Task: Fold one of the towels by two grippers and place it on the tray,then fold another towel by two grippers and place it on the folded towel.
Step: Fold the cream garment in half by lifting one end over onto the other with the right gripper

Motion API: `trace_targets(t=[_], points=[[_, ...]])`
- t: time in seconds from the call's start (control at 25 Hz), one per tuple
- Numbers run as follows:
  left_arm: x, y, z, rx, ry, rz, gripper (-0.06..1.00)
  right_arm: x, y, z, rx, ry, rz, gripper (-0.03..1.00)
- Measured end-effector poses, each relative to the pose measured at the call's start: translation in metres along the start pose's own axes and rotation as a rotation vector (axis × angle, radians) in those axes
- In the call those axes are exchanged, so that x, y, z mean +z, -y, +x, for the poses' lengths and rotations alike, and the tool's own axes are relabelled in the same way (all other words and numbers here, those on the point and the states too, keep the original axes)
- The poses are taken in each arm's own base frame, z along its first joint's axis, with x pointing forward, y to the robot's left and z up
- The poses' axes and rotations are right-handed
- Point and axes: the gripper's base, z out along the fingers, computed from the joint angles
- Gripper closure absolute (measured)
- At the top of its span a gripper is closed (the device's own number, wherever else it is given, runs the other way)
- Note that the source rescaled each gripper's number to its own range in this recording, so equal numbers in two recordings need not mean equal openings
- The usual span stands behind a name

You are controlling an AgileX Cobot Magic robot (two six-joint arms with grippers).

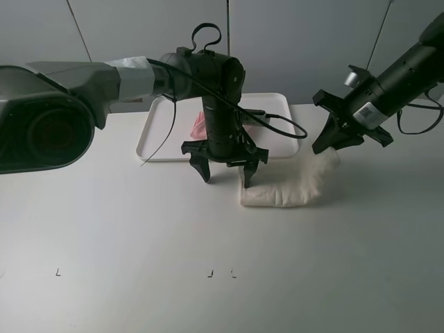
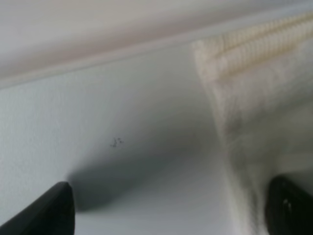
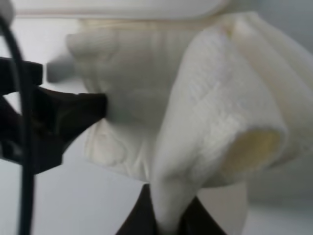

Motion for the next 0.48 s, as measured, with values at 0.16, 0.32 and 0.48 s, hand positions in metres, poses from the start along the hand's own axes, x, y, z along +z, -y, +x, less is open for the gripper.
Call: trace_targets(t=[0.16,0.32,0.48], points=[[0.000,0.000,0.000,0.000,0.000,0.000,-0.05,0.020,-0.019,0.004,-0.036,-0.043,-0.041,0.94],[0.000,-0.003,-0.002,0.001,-0.002,0.005,-0.05,0.038,-0.024,0.000,-0.014,-0.044,-0.137,0.94],[-0.001,-0.014,-0.007,-0.015,-0.012,0.026,-0.05,0.048,-0.029,-0.005,0.006,-0.008,-0.239,0.94]])
